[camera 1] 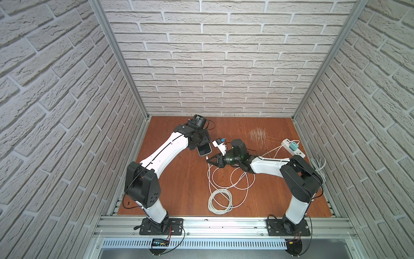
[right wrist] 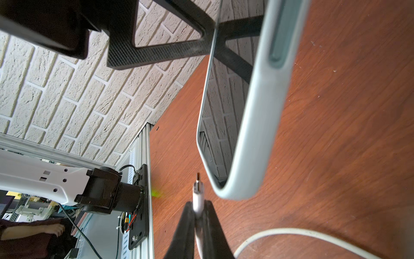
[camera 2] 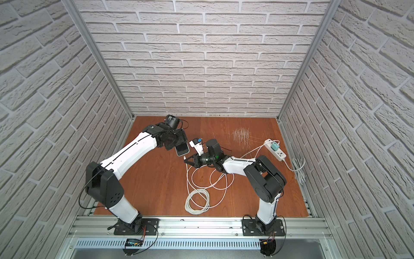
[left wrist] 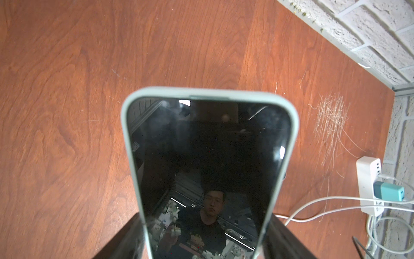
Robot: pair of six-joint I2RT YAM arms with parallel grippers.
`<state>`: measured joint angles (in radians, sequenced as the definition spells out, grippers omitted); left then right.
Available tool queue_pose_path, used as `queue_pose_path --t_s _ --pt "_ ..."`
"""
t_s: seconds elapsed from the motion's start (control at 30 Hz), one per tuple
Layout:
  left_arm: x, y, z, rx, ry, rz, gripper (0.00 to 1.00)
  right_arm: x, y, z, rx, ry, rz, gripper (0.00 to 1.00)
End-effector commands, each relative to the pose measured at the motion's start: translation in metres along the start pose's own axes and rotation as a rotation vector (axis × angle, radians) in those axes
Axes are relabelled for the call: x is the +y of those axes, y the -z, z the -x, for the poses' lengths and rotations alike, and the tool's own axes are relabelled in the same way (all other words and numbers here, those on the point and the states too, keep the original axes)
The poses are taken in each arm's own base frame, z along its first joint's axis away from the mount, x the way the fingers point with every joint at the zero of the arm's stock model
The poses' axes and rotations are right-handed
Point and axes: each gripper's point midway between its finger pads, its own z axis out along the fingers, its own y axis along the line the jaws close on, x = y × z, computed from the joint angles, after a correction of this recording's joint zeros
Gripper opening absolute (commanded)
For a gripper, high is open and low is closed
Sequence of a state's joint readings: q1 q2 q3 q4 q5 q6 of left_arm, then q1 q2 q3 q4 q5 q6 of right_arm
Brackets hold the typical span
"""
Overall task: Plug the charging cable into the phone
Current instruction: Insert the charging cable into the phone.
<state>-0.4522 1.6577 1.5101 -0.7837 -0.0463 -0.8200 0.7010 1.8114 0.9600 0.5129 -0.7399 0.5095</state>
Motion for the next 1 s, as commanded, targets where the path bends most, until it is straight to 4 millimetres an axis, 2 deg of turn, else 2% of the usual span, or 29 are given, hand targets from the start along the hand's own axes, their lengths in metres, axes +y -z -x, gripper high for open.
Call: queue_pose_path --t_s 0.0,0.53,0.97 --pt "-0.0124 0.0163 0.0084 -0.054 -0.019 -0.065 0.27 0.0073 0.0030 0.0131 -0.040 0.028 0.019 0.03" --pt "-0.0147 0.0218 0.0071 -0.057 -0.023 -0.083 0.28 0.0065 0.0026 0.0129 -0.035 0.026 0.020 0.03" --pt "-0.0177 0.0172 0.0013 -0.040 -0.040 -0.096 0.28 0.0064 0.0034 0.0127 -0.037 0.026 0.015 0.03"
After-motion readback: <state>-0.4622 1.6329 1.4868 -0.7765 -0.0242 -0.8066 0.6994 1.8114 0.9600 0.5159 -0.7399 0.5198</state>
